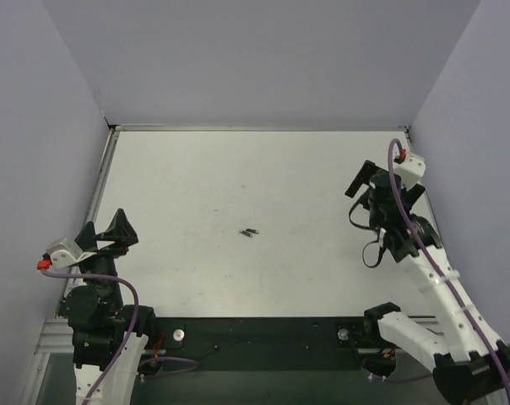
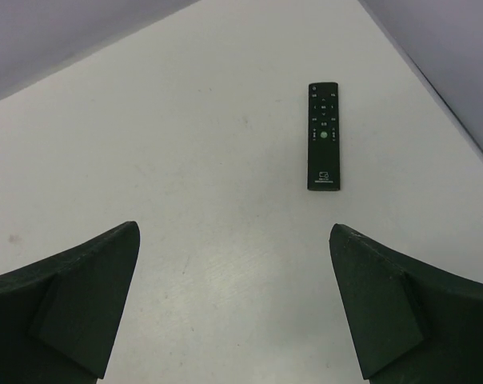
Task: Load the batteries into the remote control
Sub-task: Pick up the remote control from the center of the board.
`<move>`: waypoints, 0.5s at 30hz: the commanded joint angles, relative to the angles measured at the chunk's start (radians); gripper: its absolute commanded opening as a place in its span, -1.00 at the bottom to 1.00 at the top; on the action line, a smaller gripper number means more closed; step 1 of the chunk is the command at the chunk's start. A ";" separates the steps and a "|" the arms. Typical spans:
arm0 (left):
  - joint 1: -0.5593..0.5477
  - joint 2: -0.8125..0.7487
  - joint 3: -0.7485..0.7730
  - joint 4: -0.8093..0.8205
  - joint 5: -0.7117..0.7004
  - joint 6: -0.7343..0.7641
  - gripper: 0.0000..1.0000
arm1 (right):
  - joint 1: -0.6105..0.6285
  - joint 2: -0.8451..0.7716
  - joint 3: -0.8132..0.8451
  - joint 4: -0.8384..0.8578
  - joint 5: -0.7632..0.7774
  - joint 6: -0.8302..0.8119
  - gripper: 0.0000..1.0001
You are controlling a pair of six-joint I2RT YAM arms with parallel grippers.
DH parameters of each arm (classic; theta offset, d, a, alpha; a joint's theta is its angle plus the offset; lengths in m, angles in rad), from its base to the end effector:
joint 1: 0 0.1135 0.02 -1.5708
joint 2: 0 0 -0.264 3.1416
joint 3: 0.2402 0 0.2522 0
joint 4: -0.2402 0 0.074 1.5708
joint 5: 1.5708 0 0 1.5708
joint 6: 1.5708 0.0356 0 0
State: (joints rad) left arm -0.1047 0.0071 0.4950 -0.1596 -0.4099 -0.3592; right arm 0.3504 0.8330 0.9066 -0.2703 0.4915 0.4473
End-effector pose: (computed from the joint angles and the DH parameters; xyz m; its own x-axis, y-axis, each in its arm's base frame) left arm 0.0464 0.0094 0.3176 0.3984 -0.3660 -0.8410 -0.1488 0.8790 -0.4530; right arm 0.1801 0.0479 0.3661 -0.1084 0.3664 -0.9241 0.1985 0.9189 0.3410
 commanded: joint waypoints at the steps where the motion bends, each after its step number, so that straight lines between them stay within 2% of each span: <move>1: -0.026 -0.107 0.050 -0.063 -0.024 -0.020 0.95 | -0.088 0.254 0.101 -0.148 -0.005 0.224 1.00; 4: -0.046 -0.107 0.051 -0.070 -0.020 -0.017 0.95 | -0.204 0.412 0.142 -0.185 -0.119 0.315 1.00; 6: -0.055 -0.107 0.048 -0.074 -0.026 -0.015 0.95 | -0.250 0.487 0.169 -0.213 -0.105 0.336 0.95; 8: -0.059 -0.107 0.050 -0.077 -0.030 -0.015 0.95 | -0.280 0.598 0.216 -0.221 -0.094 0.326 0.93; 12: -0.066 -0.107 0.048 -0.077 -0.026 -0.014 0.95 | -0.376 0.790 0.333 -0.266 -0.175 0.263 0.79; 13: -0.069 -0.107 0.047 -0.075 -0.023 -0.009 0.95 | -0.404 0.851 0.350 -0.268 -0.224 0.246 0.69; 15: -0.069 -0.107 0.047 -0.072 -0.010 -0.006 0.95 | -0.422 0.903 0.394 -0.280 -0.238 0.225 0.63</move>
State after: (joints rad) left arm -0.1669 0.0067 0.5083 -0.2405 -0.4267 -0.3660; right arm -0.0181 1.6554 1.2140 -0.4706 0.3187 0.7029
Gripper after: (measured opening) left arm 0.975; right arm 0.845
